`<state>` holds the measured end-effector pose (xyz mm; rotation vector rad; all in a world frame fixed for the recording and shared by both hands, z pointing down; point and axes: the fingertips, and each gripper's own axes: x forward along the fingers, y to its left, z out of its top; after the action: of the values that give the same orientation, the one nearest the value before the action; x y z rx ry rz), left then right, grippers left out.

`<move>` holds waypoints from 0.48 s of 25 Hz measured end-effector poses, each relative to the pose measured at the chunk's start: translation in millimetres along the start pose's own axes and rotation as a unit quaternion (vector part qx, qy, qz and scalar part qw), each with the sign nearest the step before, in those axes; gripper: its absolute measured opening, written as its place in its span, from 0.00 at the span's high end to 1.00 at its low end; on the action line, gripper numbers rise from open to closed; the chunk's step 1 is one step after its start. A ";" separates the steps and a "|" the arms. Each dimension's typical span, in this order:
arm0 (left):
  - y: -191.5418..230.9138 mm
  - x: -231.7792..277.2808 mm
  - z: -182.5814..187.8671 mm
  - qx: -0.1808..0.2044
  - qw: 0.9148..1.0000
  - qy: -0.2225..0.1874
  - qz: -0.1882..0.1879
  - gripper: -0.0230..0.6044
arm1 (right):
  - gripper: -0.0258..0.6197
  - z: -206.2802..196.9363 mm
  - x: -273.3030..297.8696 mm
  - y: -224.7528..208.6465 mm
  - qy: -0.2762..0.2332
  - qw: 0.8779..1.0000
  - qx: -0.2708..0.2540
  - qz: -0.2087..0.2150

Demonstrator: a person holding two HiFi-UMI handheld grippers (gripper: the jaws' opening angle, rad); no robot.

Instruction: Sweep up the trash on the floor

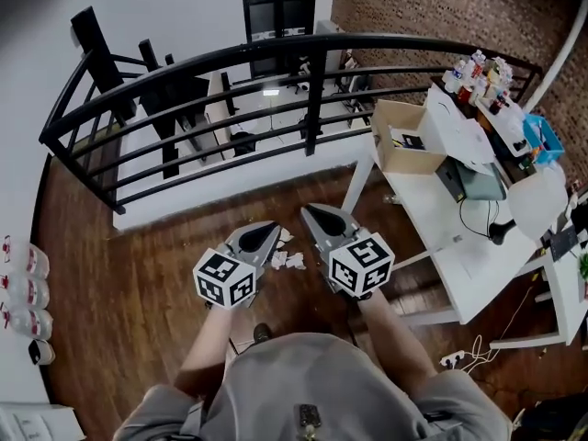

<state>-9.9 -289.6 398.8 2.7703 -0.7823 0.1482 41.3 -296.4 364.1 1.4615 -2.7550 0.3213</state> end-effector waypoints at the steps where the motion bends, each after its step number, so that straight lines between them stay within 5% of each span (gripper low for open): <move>1: 2.2 -4.3 1.8 0.002 1.000 -0.001 0.003 0.98 | 0.96 2.0 2.7 5.7 -0.001 1.000 -0.002 0.003; 12: 16.0 -26.8 10.4 0.007 1.000 -0.003 0.008 0.98 | 0.96 5.0 20.6 29.0 0.001 1.000 -0.014 0.013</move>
<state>-40.8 -292.2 387.9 2.7797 -0.8073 0.1476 6.3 -298.4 356.2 1.4191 -2.7671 0.2830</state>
